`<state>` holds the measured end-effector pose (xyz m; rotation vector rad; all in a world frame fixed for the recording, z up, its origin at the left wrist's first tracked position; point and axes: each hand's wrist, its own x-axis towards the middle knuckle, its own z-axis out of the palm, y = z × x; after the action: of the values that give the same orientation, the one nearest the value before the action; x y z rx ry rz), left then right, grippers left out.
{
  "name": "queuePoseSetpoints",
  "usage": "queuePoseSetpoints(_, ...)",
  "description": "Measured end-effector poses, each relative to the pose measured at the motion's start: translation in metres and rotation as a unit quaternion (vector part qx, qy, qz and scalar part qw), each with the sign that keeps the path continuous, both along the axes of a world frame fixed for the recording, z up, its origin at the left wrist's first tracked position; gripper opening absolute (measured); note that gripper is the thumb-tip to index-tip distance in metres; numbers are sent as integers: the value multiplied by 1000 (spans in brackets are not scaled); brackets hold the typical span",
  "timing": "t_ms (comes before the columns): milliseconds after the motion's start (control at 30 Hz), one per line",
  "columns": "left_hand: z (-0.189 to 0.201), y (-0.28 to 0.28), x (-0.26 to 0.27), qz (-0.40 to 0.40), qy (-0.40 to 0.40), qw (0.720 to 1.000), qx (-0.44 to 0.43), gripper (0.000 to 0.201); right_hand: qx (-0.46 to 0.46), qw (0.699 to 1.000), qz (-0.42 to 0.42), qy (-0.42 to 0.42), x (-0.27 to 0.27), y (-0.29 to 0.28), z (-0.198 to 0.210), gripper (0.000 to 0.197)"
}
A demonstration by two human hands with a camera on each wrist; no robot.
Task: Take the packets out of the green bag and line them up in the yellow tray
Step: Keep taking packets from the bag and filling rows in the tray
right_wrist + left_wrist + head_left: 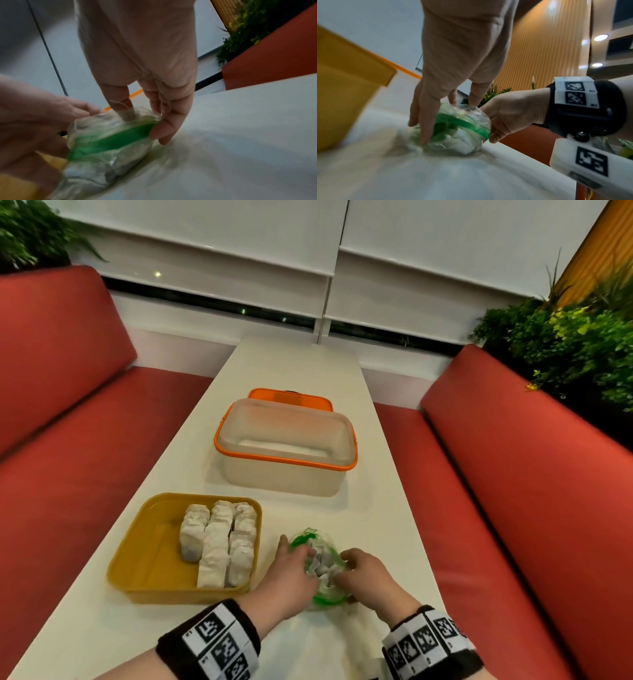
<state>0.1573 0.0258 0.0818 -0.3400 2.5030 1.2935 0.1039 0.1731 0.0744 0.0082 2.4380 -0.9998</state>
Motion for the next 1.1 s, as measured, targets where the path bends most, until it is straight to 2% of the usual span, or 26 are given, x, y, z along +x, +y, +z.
queuePoseSetpoints(33,-1,3,-2,13,-8,1000,7,59,-35,999,-15,-16,1,0,-1,41)
queuePoseSetpoints(100,-4,7,-4,36,-7,999,19,73,-91,994,-39,-49,2,-1,-2,42)
queuePoseSetpoints(200,-9,7,-2,44,7,999,22,83,-148,984,-56,-84,0,-3,-1,39)
queuePoseSetpoints(300,-11,6,2,48,21,998,44,85,-148,985,-65,-66,-4,-5,-2,27)
queuePoseSetpoints(400,-12,6,6,58,25,996,67,86,-128,990,-54,-19,-9,-6,-9,40)
queuePoseSetpoints(467,-14,4,9,69,24,994,86,88,-119,991,-54,-14,-12,-10,-11,33)
queuePoseSetpoints(567,-16,-1,12,83,25,989,118,90,-198,973,-99,-71,-15,-14,-6,22)
queuePoseSetpoints(667,-17,-4,12,79,39,987,138,92,-279,940,-154,-124,-17,-11,2,23)
queuePoseSetpoints(767,-16,-7,9,61,49,987,141,94,-319,914,-195,-156,-21,-13,2,23)
queuePoseSetpoints(967,-20,-8,8,36,51,986,153,108,-298,919,-184,-179,-27,-22,2,31)
queuePoseSetpoints(1100,-23,-10,6,30,57,988,139,107,-319,911,-186,-184,-32,-22,-2,27)
